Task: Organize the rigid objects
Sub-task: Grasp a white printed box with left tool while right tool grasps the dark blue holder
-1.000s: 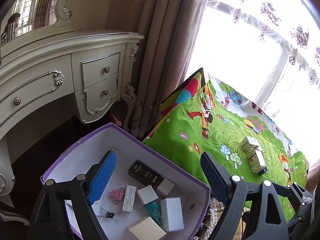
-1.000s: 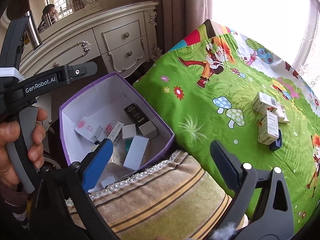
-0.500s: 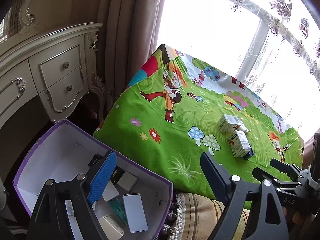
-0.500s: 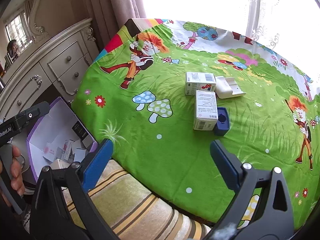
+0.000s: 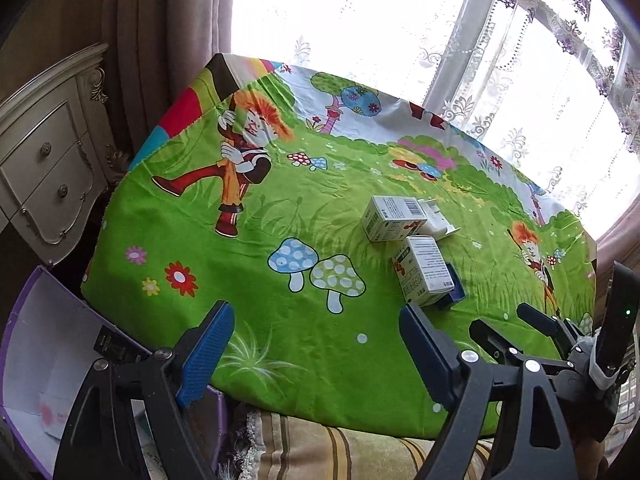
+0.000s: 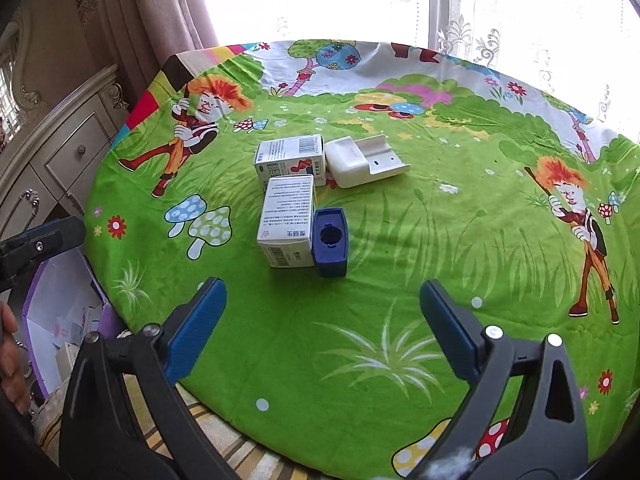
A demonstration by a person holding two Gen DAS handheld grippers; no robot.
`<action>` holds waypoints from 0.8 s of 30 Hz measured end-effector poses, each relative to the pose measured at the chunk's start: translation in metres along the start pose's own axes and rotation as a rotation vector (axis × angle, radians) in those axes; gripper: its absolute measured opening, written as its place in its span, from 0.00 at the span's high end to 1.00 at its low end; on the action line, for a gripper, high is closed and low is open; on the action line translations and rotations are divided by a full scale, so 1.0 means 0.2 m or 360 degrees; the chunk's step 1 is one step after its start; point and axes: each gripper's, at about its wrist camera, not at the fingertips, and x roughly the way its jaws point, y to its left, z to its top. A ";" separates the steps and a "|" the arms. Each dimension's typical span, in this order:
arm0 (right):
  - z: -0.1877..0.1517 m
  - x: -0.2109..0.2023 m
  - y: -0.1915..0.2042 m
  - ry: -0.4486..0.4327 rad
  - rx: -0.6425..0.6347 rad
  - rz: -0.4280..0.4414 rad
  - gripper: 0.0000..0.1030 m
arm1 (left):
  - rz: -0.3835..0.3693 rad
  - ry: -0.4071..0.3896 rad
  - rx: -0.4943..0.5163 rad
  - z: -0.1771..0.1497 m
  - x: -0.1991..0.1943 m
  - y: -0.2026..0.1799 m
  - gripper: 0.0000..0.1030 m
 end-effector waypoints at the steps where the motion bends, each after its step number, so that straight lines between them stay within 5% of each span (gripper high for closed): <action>1: 0.00 0.01 -0.01 -0.0003 0.0000 -0.0007 0.05 | -0.0016 0.0022 0.0004 0.01 0.03 -0.03 0.17; 20: -0.03 0.14 -0.26 0.0034 0.0228 0.0062 0.11 | -0.0142 0.0353 0.0025 0.18 0.58 -0.49 0.27; 24: -0.03 0.15 -0.26 0.0032 0.0225 0.0073 0.11 | -0.0112 0.0416 -0.0013 0.19 0.67 -0.50 0.39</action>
